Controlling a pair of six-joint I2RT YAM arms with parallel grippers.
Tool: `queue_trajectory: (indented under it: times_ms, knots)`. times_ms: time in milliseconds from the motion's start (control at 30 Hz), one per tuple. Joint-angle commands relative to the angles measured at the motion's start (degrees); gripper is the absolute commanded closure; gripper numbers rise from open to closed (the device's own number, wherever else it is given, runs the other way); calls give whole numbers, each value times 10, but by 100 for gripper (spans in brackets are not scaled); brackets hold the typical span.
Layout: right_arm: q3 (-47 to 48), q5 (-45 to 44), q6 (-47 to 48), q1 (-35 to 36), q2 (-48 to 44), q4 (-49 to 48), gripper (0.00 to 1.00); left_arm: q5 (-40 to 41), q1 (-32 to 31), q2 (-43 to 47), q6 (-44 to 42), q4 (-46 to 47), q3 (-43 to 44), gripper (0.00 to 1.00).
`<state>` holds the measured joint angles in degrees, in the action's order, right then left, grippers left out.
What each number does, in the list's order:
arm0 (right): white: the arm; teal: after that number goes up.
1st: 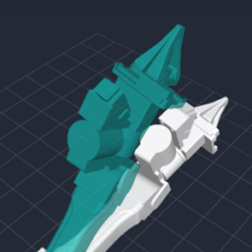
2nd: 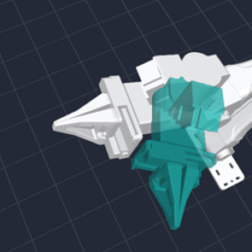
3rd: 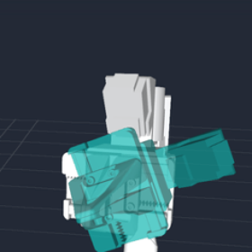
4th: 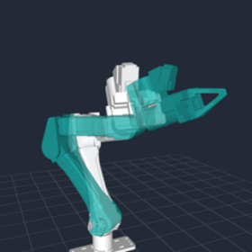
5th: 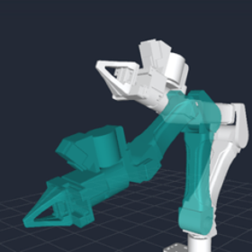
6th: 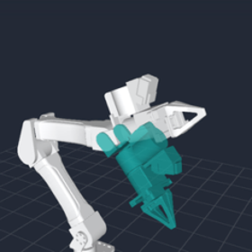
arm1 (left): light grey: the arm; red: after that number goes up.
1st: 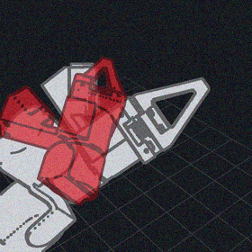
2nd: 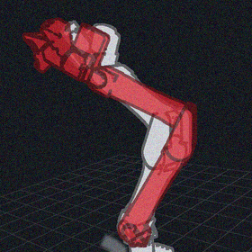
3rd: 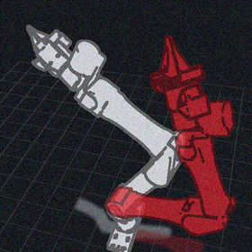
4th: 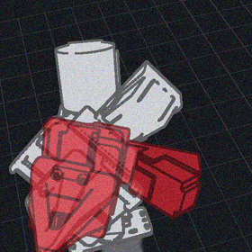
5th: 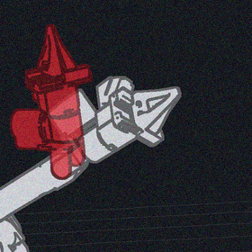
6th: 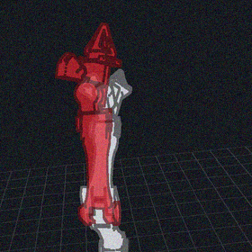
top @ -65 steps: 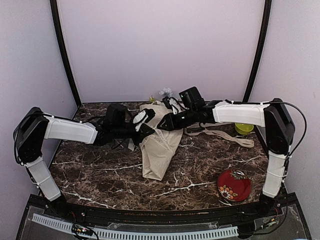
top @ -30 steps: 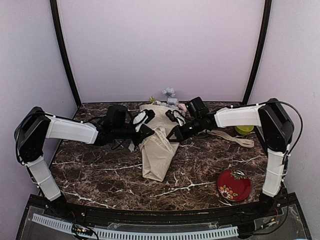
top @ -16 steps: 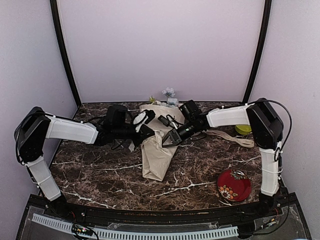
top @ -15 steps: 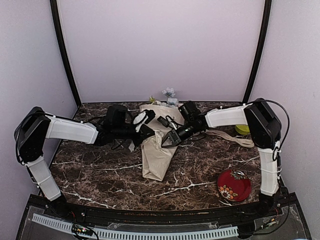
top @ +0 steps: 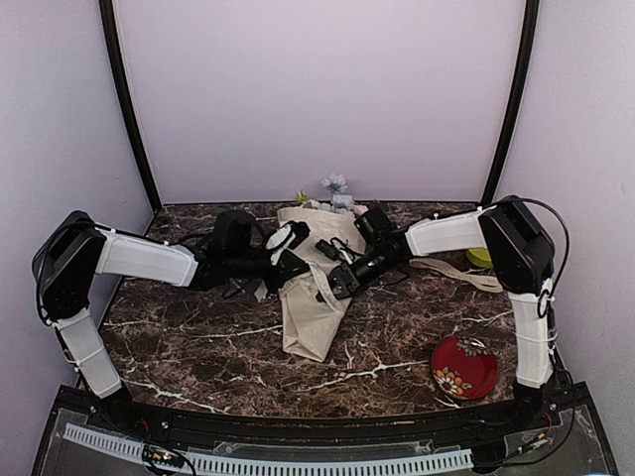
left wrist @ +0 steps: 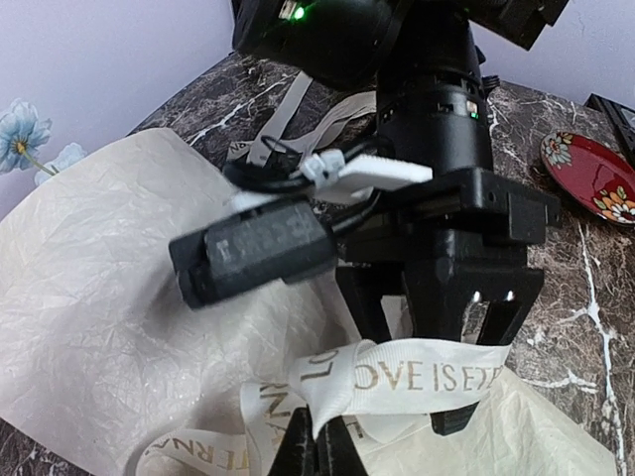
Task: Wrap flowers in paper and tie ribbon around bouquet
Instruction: Cross the ribbon over the folded bouquet.
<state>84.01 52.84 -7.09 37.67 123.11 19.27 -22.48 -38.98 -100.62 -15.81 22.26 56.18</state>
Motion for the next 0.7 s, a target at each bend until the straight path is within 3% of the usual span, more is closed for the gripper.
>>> queue_trajectory:
  times_ms: [0, 200, 400, 533, 667]
  knots:
    - [-44, -58, -51, -28, -74, -70, 56, -3, 2, -3, 6, 16, -3, 100]
    - [-55, -88, -36, -45, -87, -36, 46, -4, 2, -8, 15, 25, -4, 100]
    - [-78, -125, -70, -45, -124, -70, 49, -5, 2, -19, 36, 42, 2, 100]
    - [-92, -106, -104, -45, -109, -113, 88, -10, 2, -20, 43, 59, -1, 100]
    - [-76, -90, -115, -40, -82, -125, 100, -13, 2, -18, 41, 55, 1, 100]
